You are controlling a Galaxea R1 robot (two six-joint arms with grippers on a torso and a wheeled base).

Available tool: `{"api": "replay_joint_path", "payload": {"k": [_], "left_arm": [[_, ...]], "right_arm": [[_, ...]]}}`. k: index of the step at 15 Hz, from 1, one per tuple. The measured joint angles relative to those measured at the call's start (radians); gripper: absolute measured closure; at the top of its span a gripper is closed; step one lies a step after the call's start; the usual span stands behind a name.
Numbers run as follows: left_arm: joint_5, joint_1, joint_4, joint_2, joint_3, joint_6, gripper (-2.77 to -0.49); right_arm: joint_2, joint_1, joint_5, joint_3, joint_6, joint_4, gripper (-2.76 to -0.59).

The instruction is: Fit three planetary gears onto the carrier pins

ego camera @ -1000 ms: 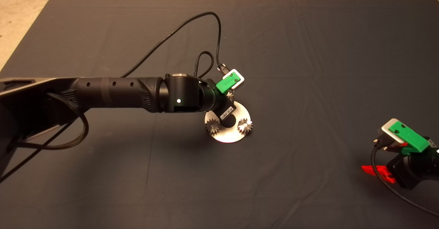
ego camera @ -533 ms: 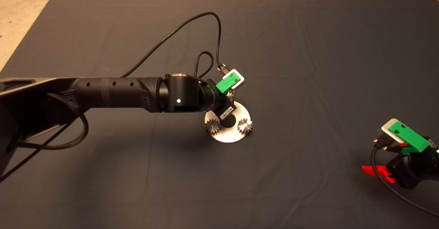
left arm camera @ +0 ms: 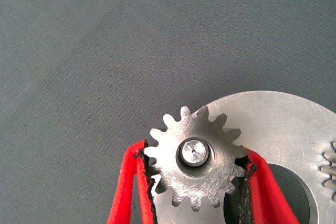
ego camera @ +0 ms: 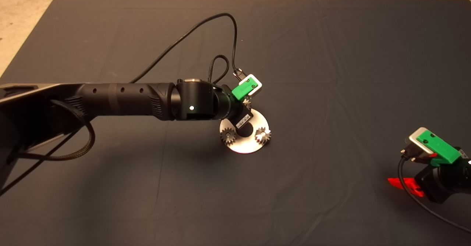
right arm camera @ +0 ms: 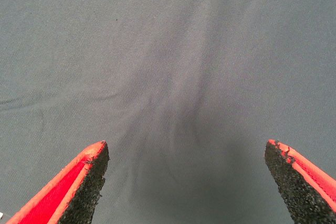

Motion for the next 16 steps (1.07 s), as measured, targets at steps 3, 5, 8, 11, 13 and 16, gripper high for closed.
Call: {"api": "replay_joint_path", "payload": {"k": [3,5,8,11,13,16], "left_arm": [[-0.007,0.000,-0.002,0.000,-0.003,0.000,-0.72],[-0.007,0.001,-0.003,0.000,-0.004,0.000,-0.73],[-0.009,0.001,-0.003,0.000,-0.005,0.000,-0.73],[-0.012,0.003,-0.003,-0.003,-0.006,0.000,-0.82],[-0.017,0.003,-0.003,-0.003,-0.008,0.000,-0.93],[-0.021,0.003,-0.002,-0.003,-0.009,0.000,-1.05]], "right_arm": [[0.000,0.000,0.000,0.000,0.000,0.000,-2.20],[0.000,0.000,0.000,0.000,0.000,0.000,-2.20],[0.000,0.000,0.000,0.000,0.000,0.000,-2.20],[0.000,0.000,0.000,0.000,0.000,0.000,-2.20],[0.001,0.000,0.000,0.000,0.000,0.000,-2.20],[0.003,0.000,0.000,0.000,0.000,0.000,-2.20]]}}
